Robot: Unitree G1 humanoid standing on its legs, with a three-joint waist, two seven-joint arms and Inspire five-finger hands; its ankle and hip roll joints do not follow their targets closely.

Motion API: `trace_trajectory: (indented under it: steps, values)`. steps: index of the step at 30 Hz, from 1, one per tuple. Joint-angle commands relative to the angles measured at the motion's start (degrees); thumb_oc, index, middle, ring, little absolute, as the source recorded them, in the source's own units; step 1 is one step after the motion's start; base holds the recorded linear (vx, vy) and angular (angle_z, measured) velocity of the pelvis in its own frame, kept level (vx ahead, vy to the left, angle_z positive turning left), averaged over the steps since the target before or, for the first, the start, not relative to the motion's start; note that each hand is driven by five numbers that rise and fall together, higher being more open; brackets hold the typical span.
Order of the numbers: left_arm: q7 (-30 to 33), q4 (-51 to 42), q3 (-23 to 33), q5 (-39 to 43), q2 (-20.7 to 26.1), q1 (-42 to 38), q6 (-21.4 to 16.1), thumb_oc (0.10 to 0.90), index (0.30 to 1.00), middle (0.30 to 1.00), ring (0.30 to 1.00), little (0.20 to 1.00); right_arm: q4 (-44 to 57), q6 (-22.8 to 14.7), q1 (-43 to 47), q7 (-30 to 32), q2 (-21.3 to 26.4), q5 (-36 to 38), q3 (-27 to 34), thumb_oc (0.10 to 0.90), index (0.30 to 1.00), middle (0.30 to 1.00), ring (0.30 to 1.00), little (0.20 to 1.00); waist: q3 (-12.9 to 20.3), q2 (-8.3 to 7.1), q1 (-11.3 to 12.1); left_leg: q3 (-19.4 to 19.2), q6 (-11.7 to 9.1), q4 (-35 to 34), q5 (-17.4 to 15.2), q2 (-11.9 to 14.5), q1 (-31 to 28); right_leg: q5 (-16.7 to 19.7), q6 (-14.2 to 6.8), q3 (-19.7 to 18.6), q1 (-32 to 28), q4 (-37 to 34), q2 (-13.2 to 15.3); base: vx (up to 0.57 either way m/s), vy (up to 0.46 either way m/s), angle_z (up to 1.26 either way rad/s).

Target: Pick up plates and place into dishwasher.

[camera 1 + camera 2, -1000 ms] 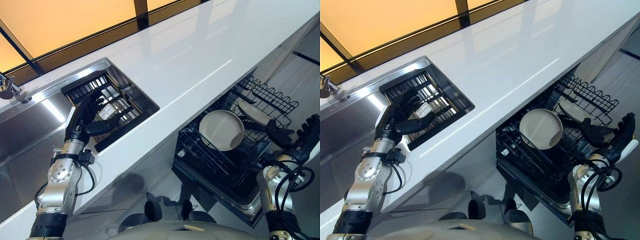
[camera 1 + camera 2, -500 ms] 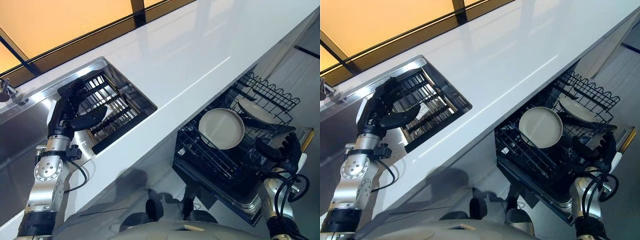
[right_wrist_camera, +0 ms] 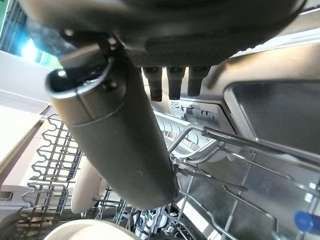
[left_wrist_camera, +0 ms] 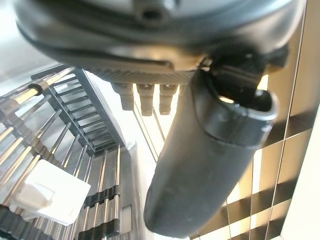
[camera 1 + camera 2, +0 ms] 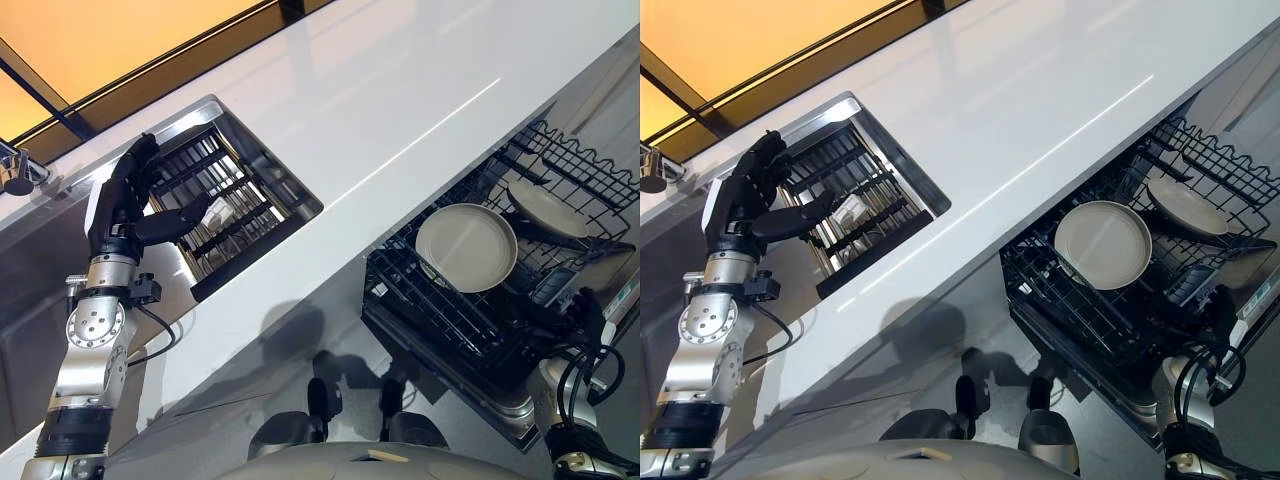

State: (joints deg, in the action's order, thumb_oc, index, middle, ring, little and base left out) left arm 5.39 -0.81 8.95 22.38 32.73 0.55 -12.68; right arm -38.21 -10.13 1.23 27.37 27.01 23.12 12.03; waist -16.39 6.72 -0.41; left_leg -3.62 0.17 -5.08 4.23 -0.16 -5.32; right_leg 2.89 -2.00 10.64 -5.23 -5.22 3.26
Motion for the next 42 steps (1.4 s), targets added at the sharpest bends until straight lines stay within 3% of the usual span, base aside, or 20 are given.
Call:
trace_trajectory:
  steps: [1, 6, 10, 15, 19, 26, 35, 42]
  values:
    - [3.0, -1.5, 2.7, -0.6, 6.0, -7.4, -7.5, 0.8, 0.9, 0.9, 0.9, 0.9, 0.8, -2.8, 6.3, 0.7, 6.7, 0.1, -0.3, 0.8, 0.9, 0.9, 0.9, 0.9, -0.8, -0.23, 0.0, -0.8, -1.3, 2.5, -3.4, -2.0, 3.4, -6.3, -0.2, 2.1, 3.3, 7.1, -1.3, -0.03, -0.027, 0.05]
    - [3.0, -1.8, 3.3, -0.1, 7.0, -7.8, -8.0, 0.8, 0.9, 0.9, 0.9, 0.9, 0.4, -2.6, 7.2, -2.6, 7.9, 2.2, -0.5, 0.8, 0.9, 0.9, 0.9, 0.9, -2.1, 0.37, -0.1, -0.9, -1.7, 3.3, -3.2, -2.0, 4.5, -6.7, 0.2, 2.4, 4.3, 7.8, -1.4, -0.02, -0.031, 0.07]
    - [2.6, -1.6, 3.8, 0.4, 7.8, -8.3, -8.7, 0.8, 0.9, 0.9, 0.9, 0.9, 0.5, -3.5, 8.2, -12.9, 7.8, 15.8, 0.3, 0.8, 0.9, 0.9, 0.9, 0.9, -2.9, 0.46, -0.1, -1.0, -2.0, 3.6, -3.0, -1.8, 5.3, -6.8, 0.5, 2.5, 5.0, 8.2, -1.5, 0.0, -0.035, -0.01]
    - [1.7, -0.2, 4.0, 0.8, 8.8, -9.2, -9.8, 0.8, 0.9, 0.9, 0.9, 0.9, -0.8, -8.0, 8.7, -22.2, 6.2, 29.8, 2.8, 0.8, 0.9, 0.9, 0.9, 0.9, -3.9, 0.31, -0.1, -1.3, -2.3, 4.0, -2.9, -1.4, 6.0, -6.8, 0.6, 2.8, 5.6, 8.4, -1.6, 0.0, -0.034, 0.01]
    - [1.5, 0.9, 3.3, 0.7, 9.0, -10.2, -10.2, 0.8, 0.9, 0.9, 0.9, 0.9, -1.6, -9.4, 9.4, -27.7, 6.0, 34.3, 3.8, 0.8, 0.9, 0.9, 0.9, 0.9, -4.3, 0.43, -0.3, -1.3, -2.4, 4.0, -2.8, -1.4, 6.5, -6.8, 0.6, 2.7, 6.1, 8.4, -1.6, 0.0, 0.0, 0.0]
    - [1.0, 1.8, 3.4, 1.2, 9.8, -11.2, -10.0, 0.8, 0.9, 0.9, 0.9, 0.9, -3.8, -8.0, 10.4, -37.0, 6.7, 44.6, 4.9, 0.8, 0.9, 0.9, 0.9, 0.9, -4.8, 0.08, -0.1, -1.4, -2.7, 4.0, -2.5, -1.3, 7.0, -6.4, 0.7, 2.9, 6.3, 7.8, -1.8, 0.0, 0.0, 0.0]
    - [1.4, 1.9, 3.3, 0.9, 9.9, -10.6, -10.3, 0.8, 0.9, 0.9, 0.9, 0.9, 2.4, -8.3, 11.4, -45.4, 6.3, 46.4, 3.8, 0.8, 0.9, 0.9, 0.9, 0.9, -5.0, -0.88, 0.3, -1.4, -2.6, 4.1, -2.5, -1.1, 7.1, -6.0, 0.6, 3.0, 5.8, 7.1, -1.8, 0.0, 0.0, 0.0]
    - [1.6, 2.7, 2.8, 0.0, 9.4, -10.6, -11.2, 0.8, 0.9, 0.9, 0.9, 0.9, 9.9, -8.3, 13.0, -47.3, 5.5, 43.8, 0.8, 0.8, 0.9, 0.9, 0.9, 0.9, -4.9, -1.78, 0.9, -1.2, -2.4, 4.5, -2.6, -1.0, 7.1, -5.8, 0.6, 3.1, 5.4, 6.7, -1.8, 0.01, 0.004, 0.0]
